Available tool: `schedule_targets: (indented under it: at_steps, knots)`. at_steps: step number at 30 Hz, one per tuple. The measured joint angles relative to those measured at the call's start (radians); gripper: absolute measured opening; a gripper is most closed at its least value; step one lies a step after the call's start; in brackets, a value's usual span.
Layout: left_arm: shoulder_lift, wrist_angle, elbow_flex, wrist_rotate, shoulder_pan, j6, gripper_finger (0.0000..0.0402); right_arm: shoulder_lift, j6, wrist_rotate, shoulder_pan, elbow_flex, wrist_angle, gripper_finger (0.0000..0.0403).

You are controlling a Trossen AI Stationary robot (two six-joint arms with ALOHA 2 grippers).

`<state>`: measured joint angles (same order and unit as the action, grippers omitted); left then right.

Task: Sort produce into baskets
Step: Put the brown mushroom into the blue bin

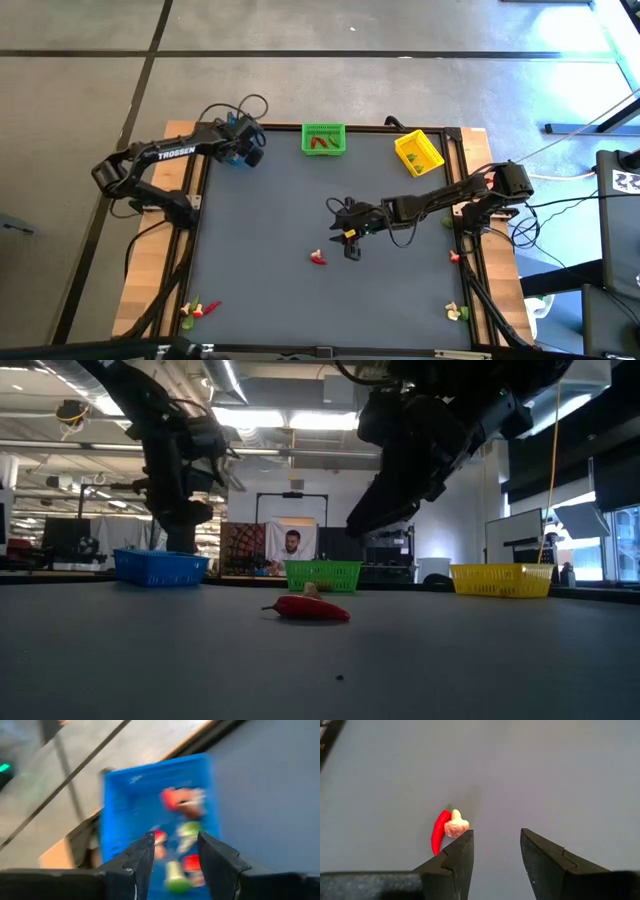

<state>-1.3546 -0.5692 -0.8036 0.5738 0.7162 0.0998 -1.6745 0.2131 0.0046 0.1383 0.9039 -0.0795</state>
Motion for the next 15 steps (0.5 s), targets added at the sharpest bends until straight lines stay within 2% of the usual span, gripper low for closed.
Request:
schedule_targets:
  at_steps: [3,9,15]
  knots:
    - [0.011,0.028,0.0,-0.095,-0.06,-0.019,0.0141,0.0,-0.003,-0.016,0.0,0.0,-0.023,0.0161]
    - [0.011,0.1,0.0,-0.37,-0.204,-0.023,0.013,0.0,-0.004,-0.016,0.0,0.0,-0.03,0.0161]
    - [0.011,0.22,0.0,-0.562,-0.363,-0.021,0.0123,0.0,-0.005,-0.016,0.0,0.0,-0.029,0.0161]
